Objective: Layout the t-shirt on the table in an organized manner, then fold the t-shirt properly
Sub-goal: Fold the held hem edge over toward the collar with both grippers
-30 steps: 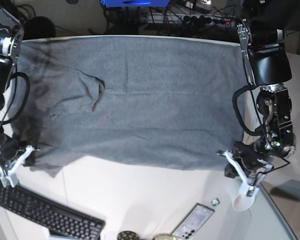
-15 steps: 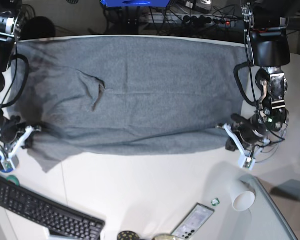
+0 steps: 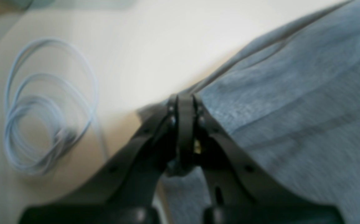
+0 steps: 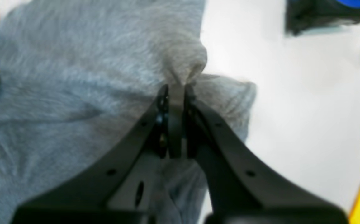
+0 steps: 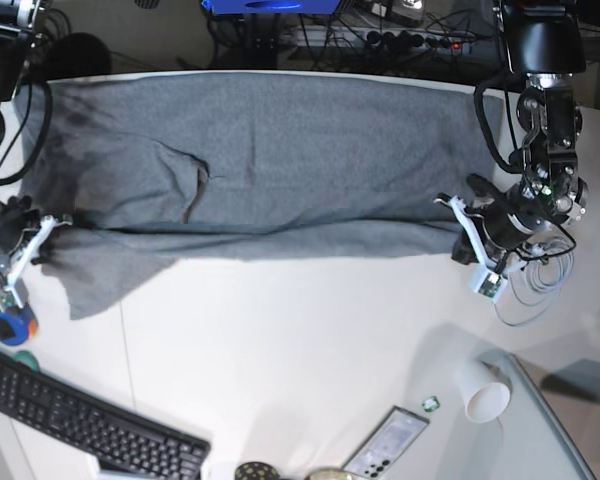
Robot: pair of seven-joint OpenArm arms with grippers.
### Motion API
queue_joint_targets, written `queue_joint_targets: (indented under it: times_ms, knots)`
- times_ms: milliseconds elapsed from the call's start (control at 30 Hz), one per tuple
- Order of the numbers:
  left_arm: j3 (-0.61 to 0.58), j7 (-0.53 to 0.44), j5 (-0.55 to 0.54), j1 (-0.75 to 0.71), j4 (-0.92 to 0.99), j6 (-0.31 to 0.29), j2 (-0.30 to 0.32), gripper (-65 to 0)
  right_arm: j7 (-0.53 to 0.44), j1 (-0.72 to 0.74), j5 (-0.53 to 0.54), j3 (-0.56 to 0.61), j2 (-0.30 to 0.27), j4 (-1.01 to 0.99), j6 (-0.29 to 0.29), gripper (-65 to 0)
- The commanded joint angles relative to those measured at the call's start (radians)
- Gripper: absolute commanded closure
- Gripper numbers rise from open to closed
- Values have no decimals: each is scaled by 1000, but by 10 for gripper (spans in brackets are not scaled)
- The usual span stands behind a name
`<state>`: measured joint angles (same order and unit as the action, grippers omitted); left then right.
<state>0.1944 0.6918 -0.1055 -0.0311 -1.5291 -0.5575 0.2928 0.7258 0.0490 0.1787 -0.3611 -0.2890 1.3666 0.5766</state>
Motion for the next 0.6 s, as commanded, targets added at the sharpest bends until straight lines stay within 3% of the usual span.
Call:
queue_joint_targets:
  times_ms: [0, 233, 367, 567]
  knots:
    - [6, -19, -4, 3, -26, 1, 15, 0, -7, 9, 12, -6, -17, 26, 3, -6]
    - [7, -19, -9, -66, -37, 0, 41, 0, -5, -62, 12, -8, -19, 78, 3, -6]
    - [95, -19, -10, -117, -70, -3, 42, 0, -2, -94, 12, -52, -8, 113, 3, -6]
    - [107, -19, -10, -186, -98, -3, 41, 0, 102, -136, 12, -111, 27, 184, 3, -6]
